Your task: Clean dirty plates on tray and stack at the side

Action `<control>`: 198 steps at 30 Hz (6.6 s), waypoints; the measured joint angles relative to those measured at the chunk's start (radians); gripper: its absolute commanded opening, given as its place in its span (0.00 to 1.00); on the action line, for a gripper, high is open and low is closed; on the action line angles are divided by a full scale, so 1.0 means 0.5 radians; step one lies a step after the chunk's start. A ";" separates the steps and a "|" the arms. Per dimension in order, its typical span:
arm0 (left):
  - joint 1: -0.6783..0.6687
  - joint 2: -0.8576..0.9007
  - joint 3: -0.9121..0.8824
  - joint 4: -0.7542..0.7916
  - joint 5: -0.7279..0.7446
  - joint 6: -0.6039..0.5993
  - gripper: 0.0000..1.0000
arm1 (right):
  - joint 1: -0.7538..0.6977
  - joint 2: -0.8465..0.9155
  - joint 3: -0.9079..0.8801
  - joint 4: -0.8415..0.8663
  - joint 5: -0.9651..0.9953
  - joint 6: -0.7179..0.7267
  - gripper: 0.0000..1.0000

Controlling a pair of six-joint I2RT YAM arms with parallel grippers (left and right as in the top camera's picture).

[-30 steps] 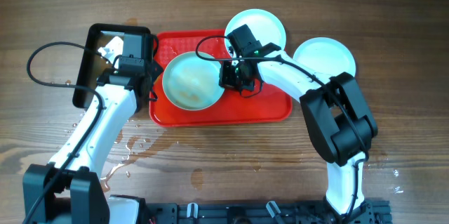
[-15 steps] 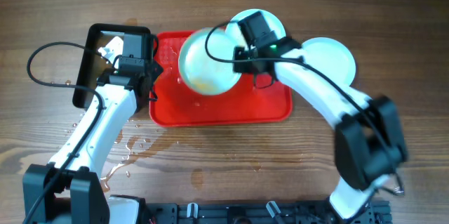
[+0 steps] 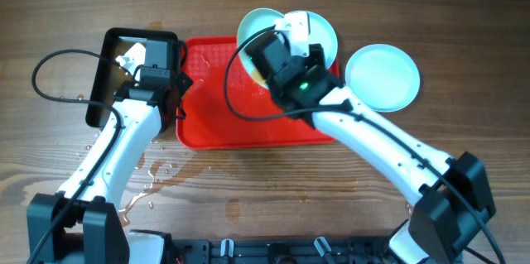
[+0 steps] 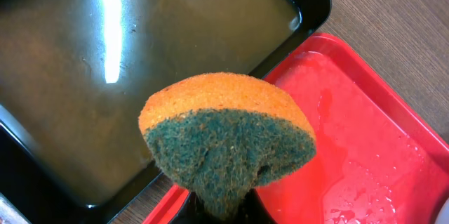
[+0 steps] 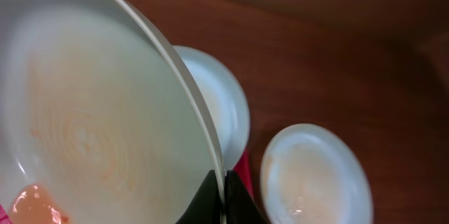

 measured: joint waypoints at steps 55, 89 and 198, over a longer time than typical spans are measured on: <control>0.000 0.000 0.000 -0.005 0.001 0.000 0.04 | -1.778 0.028 -0.150 -0.174 -1.334 0.126 0.04; 0.000 0.000 0.000 0.031 0.006 0.000 0.04 | -1.139 0.226 -0.034 0.192 -2.036 0.156 0.50; -0.318 0.627 0.004 0.452 0.739 1.178 0.04 | -0.608 0.855 0.265 -0.269 -2.335 0.031 0.04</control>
